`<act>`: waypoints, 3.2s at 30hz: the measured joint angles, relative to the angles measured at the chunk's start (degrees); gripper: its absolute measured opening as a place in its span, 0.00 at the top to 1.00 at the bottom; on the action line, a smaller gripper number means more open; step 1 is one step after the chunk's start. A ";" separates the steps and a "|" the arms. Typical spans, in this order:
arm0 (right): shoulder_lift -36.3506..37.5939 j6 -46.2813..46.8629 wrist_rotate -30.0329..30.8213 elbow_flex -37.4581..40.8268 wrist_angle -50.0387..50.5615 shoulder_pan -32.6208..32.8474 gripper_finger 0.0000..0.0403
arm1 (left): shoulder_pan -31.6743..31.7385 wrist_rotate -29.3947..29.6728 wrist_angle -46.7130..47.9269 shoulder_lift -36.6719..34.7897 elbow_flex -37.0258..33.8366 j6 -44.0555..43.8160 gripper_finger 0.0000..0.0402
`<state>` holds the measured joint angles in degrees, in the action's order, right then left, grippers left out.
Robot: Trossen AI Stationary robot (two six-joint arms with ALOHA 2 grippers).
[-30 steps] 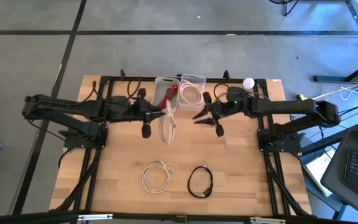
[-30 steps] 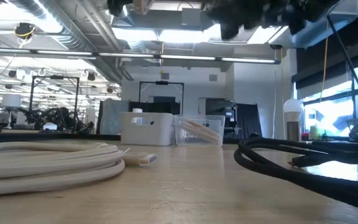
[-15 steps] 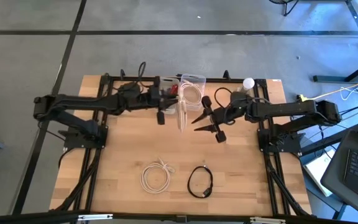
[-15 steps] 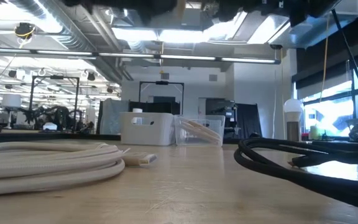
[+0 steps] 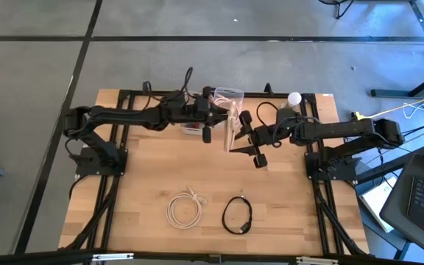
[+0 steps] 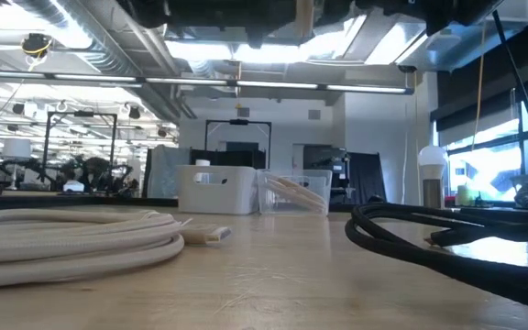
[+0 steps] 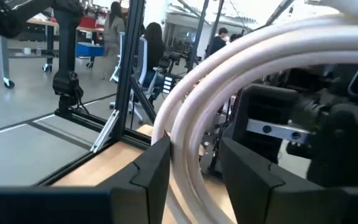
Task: Pick and place USB-C Cables
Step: Put the top gray USB cable into the transparent bin
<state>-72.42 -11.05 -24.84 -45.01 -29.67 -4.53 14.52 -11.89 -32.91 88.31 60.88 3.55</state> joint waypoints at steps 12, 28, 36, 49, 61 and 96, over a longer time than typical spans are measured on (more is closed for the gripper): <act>-0.04 4.46 0.58 0.07 -0.41 2.33 0.65 | 1.95 -3.64 3.52 3.96 4.20 0.44 0.92; 1.21 2.71 8.62 0.07 4.62 2.27 0.91 | 1.64 -3.24 5.79 1.83 4.20 1.73 0.65; 9.11 -0.63 19.30 0.04 17.15 1.82 0.91 | 1.60 4.81 16.42 -4.63 4.24 5.30 0.42; 3.58 1.89 10.72 0.44 23.22 -14.22 0.91 | 0.97 9.63 24.91 -15.21 4.24 4.70 0.40; -20.72 10.59 -13.07 -12.40 22.28 -29.20 0.91 | -0.83 9.76 26.98 -14.86 4.22 5.64 0.40; -42.06 9.32 -8.70 -22.45 28.38 -33.62 0.49 | -1.01 10.87 34.51 -14.81 4.22 5.60 0.40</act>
<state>-114.48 -1.72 -33.54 -67.46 -1.29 -38.15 13.52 -1.02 1.60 73.49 65.10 9.15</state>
